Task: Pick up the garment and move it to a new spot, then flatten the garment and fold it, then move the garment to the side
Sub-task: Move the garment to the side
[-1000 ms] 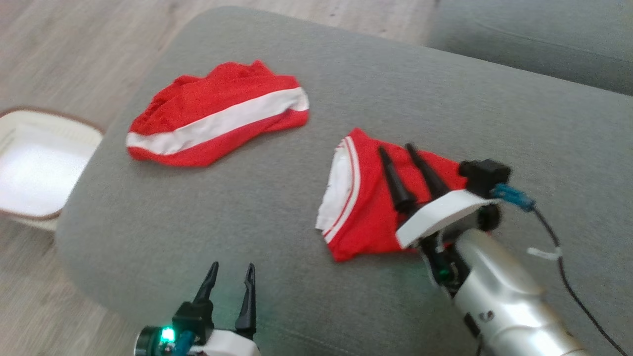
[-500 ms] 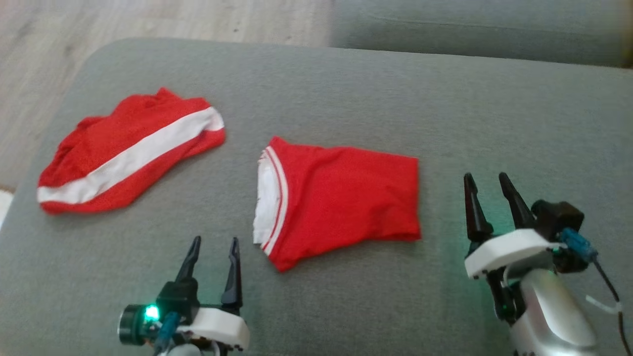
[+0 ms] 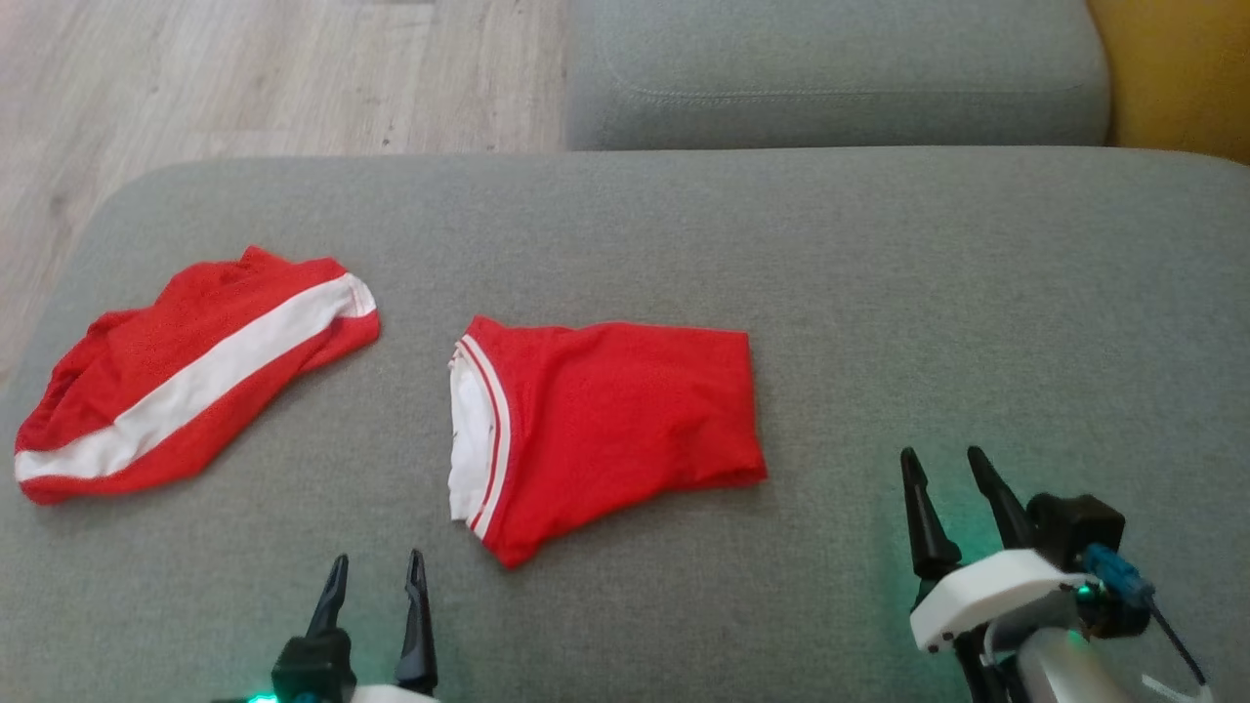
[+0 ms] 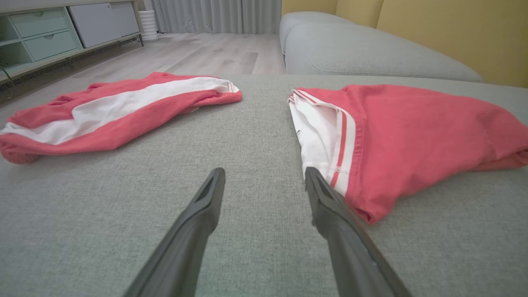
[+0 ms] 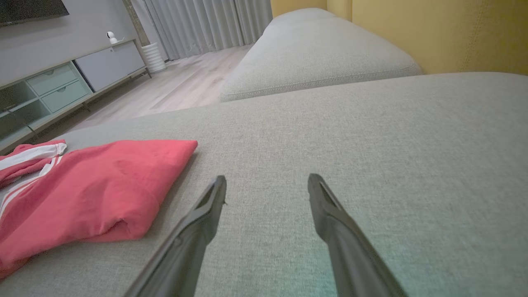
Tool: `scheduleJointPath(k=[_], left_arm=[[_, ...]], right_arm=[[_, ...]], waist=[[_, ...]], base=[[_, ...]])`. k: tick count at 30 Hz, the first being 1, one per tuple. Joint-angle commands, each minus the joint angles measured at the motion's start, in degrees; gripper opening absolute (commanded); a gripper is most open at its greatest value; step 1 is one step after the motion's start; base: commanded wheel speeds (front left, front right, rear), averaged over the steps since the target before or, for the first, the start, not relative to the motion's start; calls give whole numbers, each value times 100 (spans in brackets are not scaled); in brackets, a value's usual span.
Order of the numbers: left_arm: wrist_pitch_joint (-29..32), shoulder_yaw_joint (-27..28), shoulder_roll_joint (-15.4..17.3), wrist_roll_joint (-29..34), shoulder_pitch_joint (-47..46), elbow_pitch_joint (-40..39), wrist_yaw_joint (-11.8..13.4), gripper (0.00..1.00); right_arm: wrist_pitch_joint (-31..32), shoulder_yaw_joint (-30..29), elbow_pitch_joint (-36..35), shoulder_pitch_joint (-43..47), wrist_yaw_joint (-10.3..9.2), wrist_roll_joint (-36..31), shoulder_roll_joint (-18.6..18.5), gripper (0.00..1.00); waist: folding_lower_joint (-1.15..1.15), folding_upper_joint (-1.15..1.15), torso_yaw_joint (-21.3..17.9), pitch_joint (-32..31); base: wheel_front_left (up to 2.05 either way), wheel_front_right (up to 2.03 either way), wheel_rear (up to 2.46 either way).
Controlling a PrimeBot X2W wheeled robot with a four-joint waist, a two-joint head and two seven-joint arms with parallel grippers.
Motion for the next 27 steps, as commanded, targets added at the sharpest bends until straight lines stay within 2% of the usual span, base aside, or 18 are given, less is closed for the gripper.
scheduleJointPath(k=[1, 9, 16, 22, 27], left_arm=[[-31, 238, 19, 61, -175, -176, 3, 100], [-31, 162, 19, 101, -208, -194, -60, 100], [-31, -249, 19, 93, -461, -220, -186, 100], [-31, -441, 19, -119, -529, -118, -190, 100], [-31, -454, 19, -158, -543, -95, -160, 100]], right_arm=[[-63, 164, -142, -112, -4, 52, 5, 100], [-63, 308, -147, -120, -4, 102, 6, 100], [-63, 803, 27, -711, -4, 442, 6, 100], [-63, 848, 724, -1272, -4, 499, 6, 100], [-63, 853, 1647, -1529, -4, 551, 6, 100]], waist=[[1, 0, -33, -44], [1, 0, 108, 33], [1, 0, 680, 378], [1, 0, 1256, 590], [1, 0, 1501, 698]], base=[[0, 0, 0], [0, 0, 0], [0, 0, 0], [0, 0, 0], [0, 0, 0]])
